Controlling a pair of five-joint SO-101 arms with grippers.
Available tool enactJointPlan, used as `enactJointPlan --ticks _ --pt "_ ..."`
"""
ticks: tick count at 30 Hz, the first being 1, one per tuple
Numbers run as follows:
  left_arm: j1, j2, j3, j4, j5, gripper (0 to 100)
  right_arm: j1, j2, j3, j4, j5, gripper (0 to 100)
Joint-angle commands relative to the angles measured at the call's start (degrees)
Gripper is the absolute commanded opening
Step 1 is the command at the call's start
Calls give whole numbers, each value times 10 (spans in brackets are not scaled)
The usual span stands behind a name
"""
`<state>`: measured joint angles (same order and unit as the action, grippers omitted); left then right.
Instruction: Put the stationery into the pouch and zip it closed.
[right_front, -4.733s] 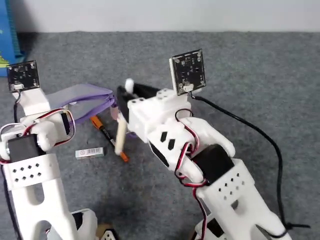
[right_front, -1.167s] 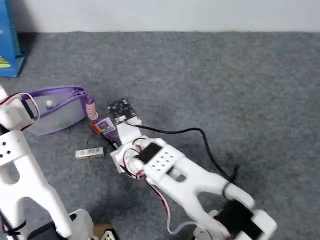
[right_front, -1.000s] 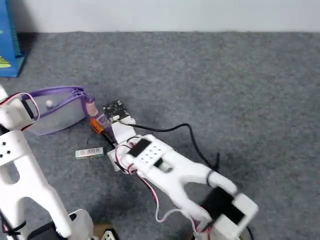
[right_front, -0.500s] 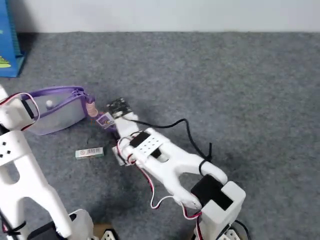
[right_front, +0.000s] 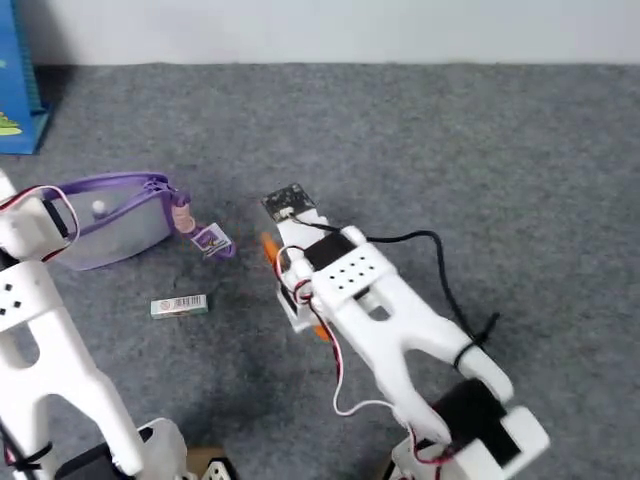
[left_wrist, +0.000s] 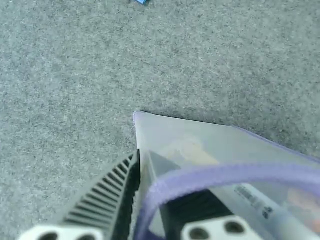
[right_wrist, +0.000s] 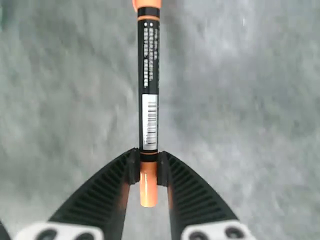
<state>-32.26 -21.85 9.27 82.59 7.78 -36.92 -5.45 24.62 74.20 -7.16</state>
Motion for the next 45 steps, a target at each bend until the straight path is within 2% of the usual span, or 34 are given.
enactJointPlan --ticks 1,7,16,25,28,34,37,42,45 --pt "4 18 10 -1 -6 13 7 -60 -12 53 26 30" --pt "4 18 10 -1 -6 13 15 -73 4 42 25 209" --pt "4 18 11 -1 -6 13 7 -15 8 -131 32 212" --pt "4 18 20 -5 -6 13 7 162 -115 -151 40 212" --pt "4 18 20 -5 -6 13 7 212 -156 -152 40 195" --pt "4 18 20 -5 -6 13 7 291 -223 -155 41 65" --pt "4 18 20 -5 -6 13 7 323 -246 -151 42 47" --pt "4 18 20 -5 -6 13 13 324 -249 -147 43 4" --pt "13 18 20 -4 -6 13 14 290 -249 -104 43 6"
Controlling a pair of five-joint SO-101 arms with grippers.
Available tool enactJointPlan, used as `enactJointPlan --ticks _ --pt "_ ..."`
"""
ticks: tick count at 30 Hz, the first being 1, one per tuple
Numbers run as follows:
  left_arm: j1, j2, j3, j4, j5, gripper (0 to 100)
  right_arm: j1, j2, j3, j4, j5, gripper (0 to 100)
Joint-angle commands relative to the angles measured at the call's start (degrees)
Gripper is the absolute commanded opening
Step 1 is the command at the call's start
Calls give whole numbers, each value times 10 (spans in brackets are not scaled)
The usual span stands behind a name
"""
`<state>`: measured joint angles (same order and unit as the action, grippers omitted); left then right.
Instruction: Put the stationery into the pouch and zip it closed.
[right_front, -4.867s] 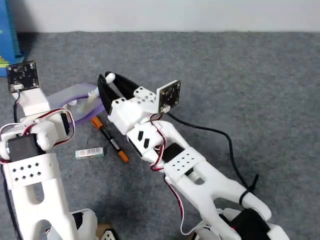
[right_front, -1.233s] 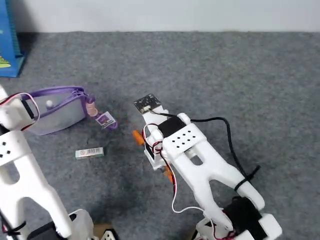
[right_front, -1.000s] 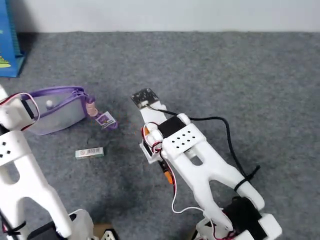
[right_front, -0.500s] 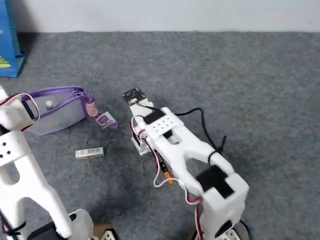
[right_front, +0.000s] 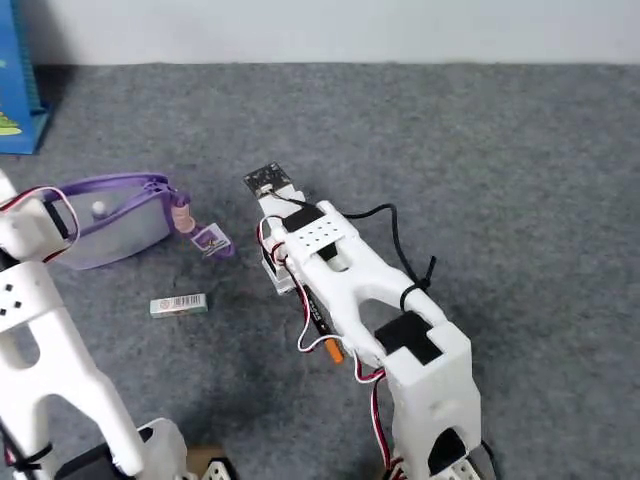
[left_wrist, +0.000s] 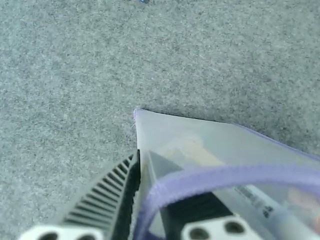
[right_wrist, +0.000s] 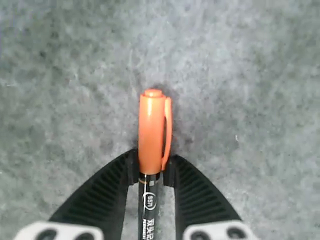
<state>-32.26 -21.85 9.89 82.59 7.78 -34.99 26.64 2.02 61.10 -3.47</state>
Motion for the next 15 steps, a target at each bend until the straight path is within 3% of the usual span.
enactJointPlan --ticks 1,15 --pt "19 18 14 -4 -6 13 -6 -48 -23 45 6 7" --pt "103 -41 13 11 -28 13 -10 -394 -22 232 3 7"
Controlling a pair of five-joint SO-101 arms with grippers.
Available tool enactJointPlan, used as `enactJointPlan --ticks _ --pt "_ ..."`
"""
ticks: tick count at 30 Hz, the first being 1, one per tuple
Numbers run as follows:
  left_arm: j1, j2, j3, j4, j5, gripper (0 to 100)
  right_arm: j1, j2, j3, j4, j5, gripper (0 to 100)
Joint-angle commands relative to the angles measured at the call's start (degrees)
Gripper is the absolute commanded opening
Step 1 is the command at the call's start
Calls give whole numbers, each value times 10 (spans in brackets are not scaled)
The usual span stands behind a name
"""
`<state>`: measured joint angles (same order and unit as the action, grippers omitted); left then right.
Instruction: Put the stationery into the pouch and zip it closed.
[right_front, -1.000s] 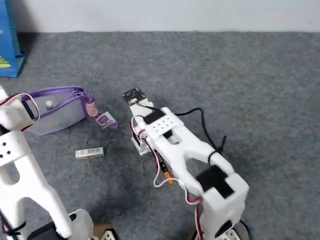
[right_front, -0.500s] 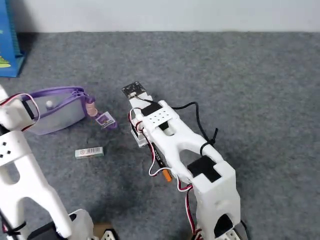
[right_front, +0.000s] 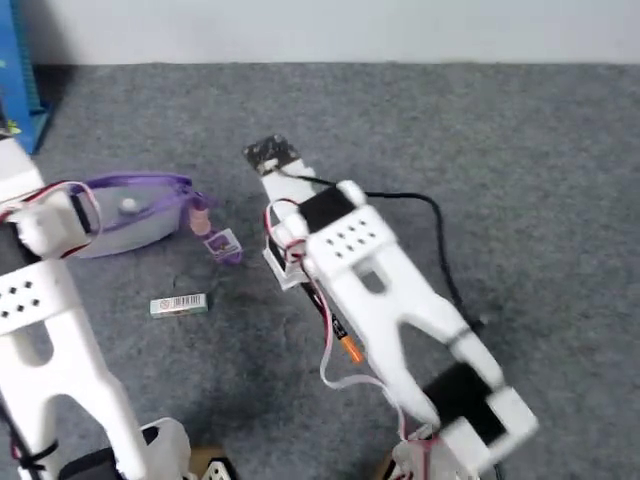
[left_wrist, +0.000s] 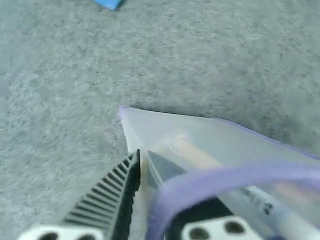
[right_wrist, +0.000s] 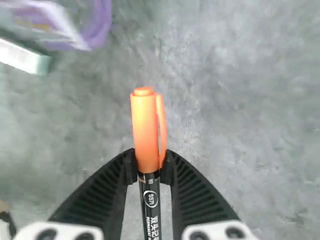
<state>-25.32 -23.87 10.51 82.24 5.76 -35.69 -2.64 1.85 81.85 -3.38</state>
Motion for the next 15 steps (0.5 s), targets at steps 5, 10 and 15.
enactJointPlan --ticks 5,10,15 --pt "45 -74 7 26 -6 13 -9 -234 -20 31 0 7" --pt "45 -82 8 35 -6 13 -51 -334 -20 -5 -38 7" --pt "45 -83 25 32 -6 13 -87 -380 -20 -87 -62 7"
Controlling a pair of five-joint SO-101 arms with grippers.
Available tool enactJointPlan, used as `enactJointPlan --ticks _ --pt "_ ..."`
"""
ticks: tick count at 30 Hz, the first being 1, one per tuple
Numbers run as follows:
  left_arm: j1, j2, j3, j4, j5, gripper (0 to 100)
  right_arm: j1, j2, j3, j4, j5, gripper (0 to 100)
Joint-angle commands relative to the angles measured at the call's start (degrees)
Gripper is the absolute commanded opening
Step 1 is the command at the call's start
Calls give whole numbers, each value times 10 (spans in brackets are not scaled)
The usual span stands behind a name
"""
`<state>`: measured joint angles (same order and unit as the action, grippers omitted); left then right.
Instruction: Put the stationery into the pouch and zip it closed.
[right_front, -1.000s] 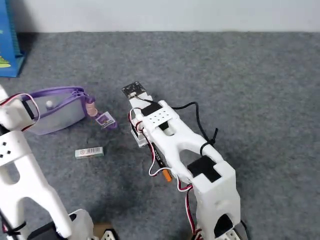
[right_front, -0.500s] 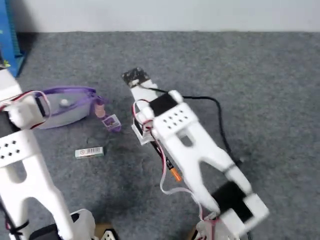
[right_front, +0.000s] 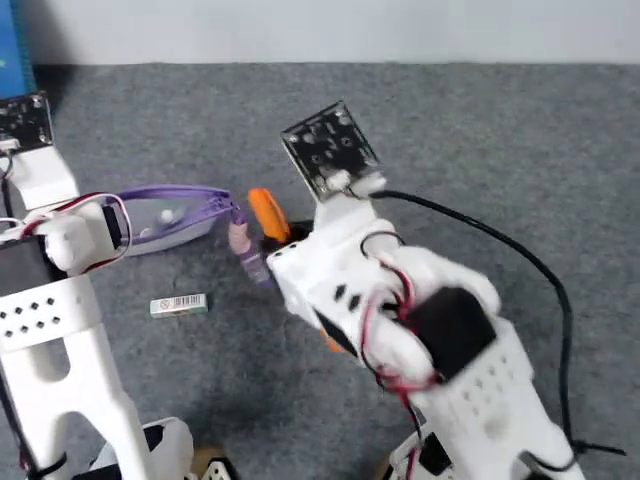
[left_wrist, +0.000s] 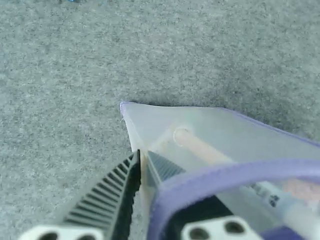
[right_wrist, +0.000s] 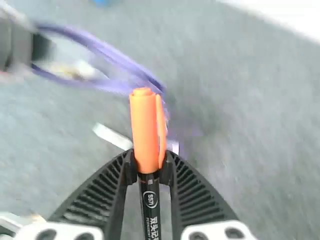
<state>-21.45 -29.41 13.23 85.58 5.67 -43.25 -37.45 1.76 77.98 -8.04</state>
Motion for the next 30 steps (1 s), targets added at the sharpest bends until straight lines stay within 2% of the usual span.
enactJointPlan --ticks 1,9,22,30 --pt "6 -27 0 -2 -5 13 -12 -34 -19 -69 -19 7" --pt "8 -27 0 -2 -5 13 -13 -39 6 -283 -35 7" --pt "8 -27 1 -3 -5 13 -14 -40 251 -760 -35 7" --pt "8 -27 1 -2 -4 13 -67 -106 411 -916 -32 7"
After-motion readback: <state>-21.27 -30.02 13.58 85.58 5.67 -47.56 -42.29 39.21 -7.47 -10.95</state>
